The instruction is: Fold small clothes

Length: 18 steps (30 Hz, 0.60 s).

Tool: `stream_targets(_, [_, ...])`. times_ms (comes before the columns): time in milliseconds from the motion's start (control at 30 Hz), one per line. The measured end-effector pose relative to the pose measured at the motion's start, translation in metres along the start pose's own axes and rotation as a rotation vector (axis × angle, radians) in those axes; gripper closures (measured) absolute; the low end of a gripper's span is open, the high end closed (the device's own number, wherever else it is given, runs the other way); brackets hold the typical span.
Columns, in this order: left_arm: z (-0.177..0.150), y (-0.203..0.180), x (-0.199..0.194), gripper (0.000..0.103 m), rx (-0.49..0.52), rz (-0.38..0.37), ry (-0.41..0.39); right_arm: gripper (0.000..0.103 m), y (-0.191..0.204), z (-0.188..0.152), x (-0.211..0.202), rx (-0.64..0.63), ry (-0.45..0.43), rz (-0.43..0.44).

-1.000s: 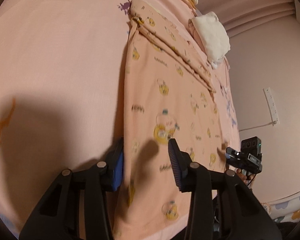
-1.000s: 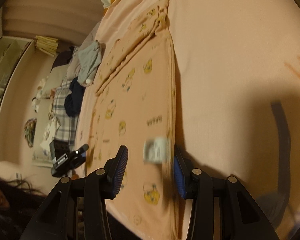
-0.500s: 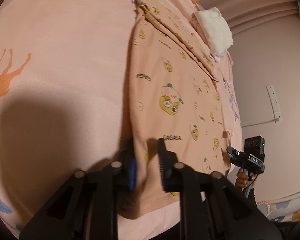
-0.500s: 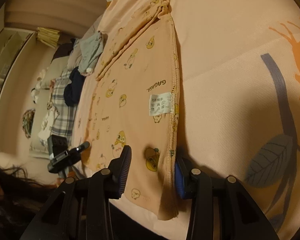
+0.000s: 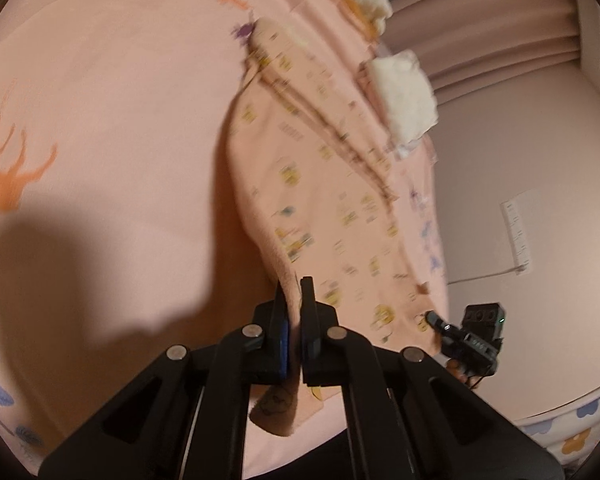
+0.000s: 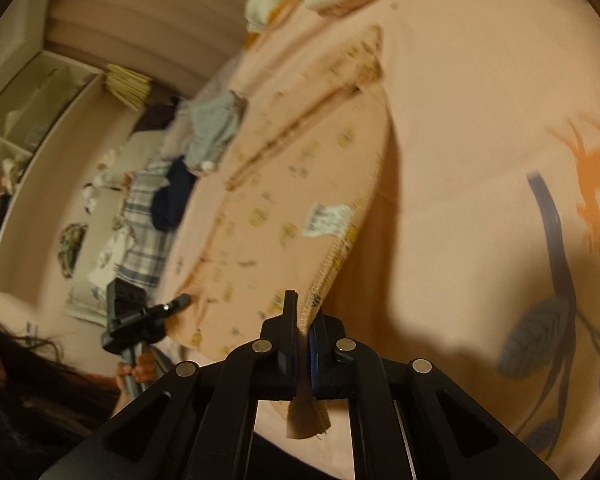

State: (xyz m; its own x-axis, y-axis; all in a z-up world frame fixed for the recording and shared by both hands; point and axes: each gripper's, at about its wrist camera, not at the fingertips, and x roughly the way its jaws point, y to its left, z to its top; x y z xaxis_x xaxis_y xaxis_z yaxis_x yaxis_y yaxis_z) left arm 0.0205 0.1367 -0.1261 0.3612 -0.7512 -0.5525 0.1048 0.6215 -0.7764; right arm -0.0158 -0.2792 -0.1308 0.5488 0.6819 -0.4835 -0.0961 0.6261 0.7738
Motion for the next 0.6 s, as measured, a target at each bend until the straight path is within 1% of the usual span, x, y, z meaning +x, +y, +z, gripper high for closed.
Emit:
stream_targets(100, [0.01, -0.01, -0.006, 0.103, 0.0, -0.039, -0.032, 0.097, 0.009, 0.008, -0.004, -0.019, -0.039, 0.04])
stream_targets(167, [0.016, -0.015, -0.007, 0.103, 0.003, -0.051, -0.045, 0.097, 0.015, 0.017, -0.007, -0.028, -0.073, 0.075])
stream_targets(233, [0.025, -0.019, -0.009, 0.103, 0.01, -0.059, -0.064, 0.097, 0.021, 0.027, -0.01, -0.043, -0.102, 0.093])
stream_targets(400, [0.051, -0.035, -0.007, 0.103, 0.032, -0.076, -0.1, 0.097, 0.031, 0.054, -0.009, -0.075, -0.147, 0.098])
stream_targets(600, [0.097, -0.052, -0.002, 0.103, 0.047, -0.091, -0.151, 0.097, 0.039, 0.093, -0.003, -0.104, -0.188, 0.1])
